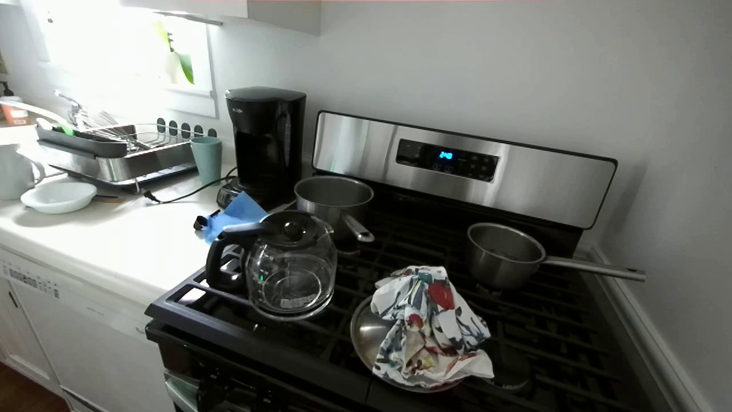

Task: Move the greenish cup to the lower shelf and put it upright

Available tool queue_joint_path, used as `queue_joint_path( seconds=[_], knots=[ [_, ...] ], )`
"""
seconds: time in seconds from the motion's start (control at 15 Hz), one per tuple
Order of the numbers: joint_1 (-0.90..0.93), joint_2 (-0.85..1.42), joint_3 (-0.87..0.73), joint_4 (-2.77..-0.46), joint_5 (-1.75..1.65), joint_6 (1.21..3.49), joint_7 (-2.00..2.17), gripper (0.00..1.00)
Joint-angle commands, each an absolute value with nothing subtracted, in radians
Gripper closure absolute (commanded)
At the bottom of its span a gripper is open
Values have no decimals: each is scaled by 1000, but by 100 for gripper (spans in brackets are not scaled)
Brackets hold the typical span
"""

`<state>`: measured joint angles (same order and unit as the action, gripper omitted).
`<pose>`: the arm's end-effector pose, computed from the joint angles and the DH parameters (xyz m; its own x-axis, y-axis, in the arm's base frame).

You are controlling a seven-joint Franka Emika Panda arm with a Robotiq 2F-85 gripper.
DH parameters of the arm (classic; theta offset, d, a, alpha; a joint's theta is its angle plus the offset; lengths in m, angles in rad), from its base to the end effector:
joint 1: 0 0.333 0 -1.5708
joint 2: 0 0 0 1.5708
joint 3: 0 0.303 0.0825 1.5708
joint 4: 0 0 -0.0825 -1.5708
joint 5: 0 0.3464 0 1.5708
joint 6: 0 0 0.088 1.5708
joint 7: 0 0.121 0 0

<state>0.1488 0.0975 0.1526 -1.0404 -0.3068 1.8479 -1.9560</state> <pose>0.5211 0.1249 0.8164 -0.4160 0.7710 -0.4821 0.5943 0.6318 0.4975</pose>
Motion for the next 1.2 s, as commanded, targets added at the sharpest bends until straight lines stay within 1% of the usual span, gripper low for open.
queue_joint_path(
  seconds=[0.0, 1.13],
  knots=[
    [155, 96, 150, -1038, -333, 1888, -1855, 0],
    [183, 46, 153, -1081, -369, 1918, -1159, 0]
  ],
)
